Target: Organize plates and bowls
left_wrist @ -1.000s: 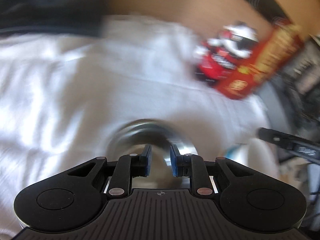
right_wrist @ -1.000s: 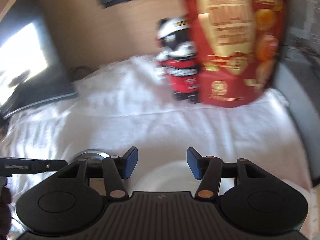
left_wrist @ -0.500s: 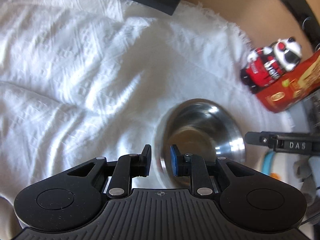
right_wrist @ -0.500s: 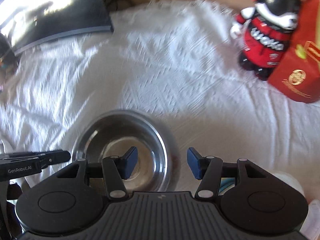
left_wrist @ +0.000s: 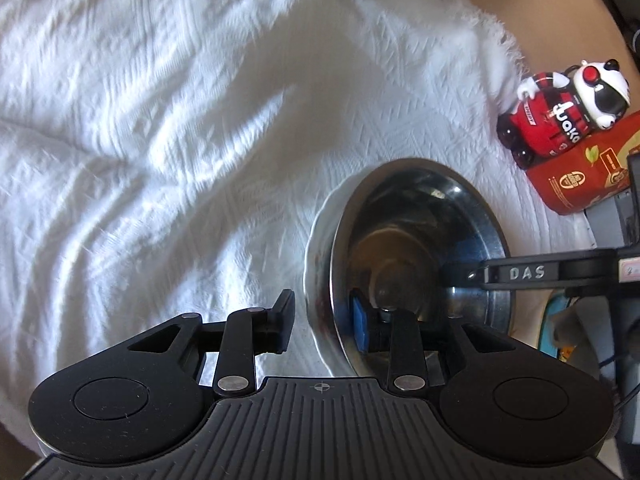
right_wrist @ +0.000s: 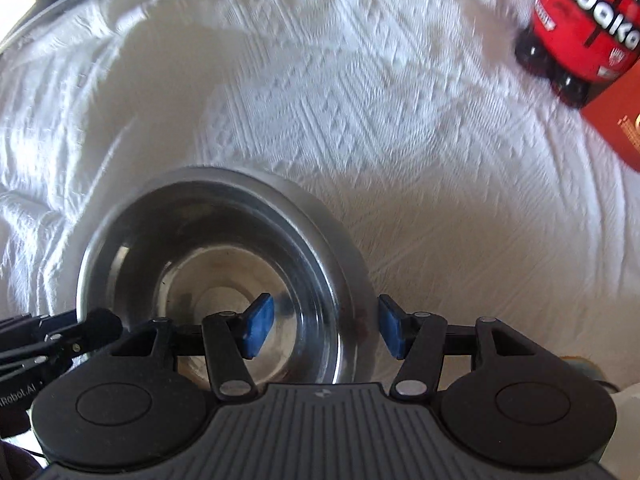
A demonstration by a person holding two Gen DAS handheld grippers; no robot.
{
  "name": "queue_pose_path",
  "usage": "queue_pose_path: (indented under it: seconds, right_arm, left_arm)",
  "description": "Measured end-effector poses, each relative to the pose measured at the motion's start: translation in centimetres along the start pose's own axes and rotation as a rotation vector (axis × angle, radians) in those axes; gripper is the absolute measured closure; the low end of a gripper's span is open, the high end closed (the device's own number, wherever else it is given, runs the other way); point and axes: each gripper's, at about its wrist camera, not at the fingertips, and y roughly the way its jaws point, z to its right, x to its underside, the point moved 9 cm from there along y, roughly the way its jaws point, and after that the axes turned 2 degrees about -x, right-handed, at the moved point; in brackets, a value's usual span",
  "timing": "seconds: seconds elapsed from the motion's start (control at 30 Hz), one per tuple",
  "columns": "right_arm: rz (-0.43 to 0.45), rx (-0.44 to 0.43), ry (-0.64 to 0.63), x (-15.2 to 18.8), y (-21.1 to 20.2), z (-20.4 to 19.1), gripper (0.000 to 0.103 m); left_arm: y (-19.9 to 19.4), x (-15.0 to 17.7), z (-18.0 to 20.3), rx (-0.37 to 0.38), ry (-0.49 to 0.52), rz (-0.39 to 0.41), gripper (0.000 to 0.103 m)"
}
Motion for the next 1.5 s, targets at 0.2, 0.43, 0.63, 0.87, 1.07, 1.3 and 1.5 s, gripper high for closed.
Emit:
queue_pose_path:
  seconds: [0.2, 0.43, 0.63, 0.87, 1.07, 1.3, 1.5]
  right_arm:
    - [-0.036, -0.007, 0.053, 0.7, 1.6, 0.2, 0.039]
    - [-0.015, -0.006, 0.092, 1.5, 1.3, -0.6, 0.038]
    - [0.011, -0.042, 0.108, 3.0, 1.2, -2.0, 0.035]
    - [0.106, -0.003, 0.135, 3.9, 0.1, -2.7, 0.036]
    - [0.344, 0.058, 0.077, 3.9, -5.9, -2.9, 0.036]
    - [0.674, 0.021, -0.011, 3.4, -16.0, -1.0, 0.027]
    - [0.779, -0.031, -0.054, 5.4, -20.0, 3.5, 0.023]
  left_arm:
    - [1.6, -0.1, 0.3, 0.049, -0.037, -0.039, 0.069]
    - [1.7, -0.6, 0.1, 0.001, -0.012, -0.045, 0.065]
    - [1.5, -1.5, -0.7, 0.009, -0.004, -0.048, 0.066]
    - [-0.6, -1.5, -0.3, -0.016, 0.075, 0.008, 0.066]
    - [-6.3, -2.5, 0.9, -0.006, 0.073, 0.157, 0.066]
    - [-12.5, -3.0, 7.1, 0.101, 0.078, 0.428, 0.070]
    - [-12.2, -0.3, 13.7, 0.086, 0.192, 0.441, 0.086]
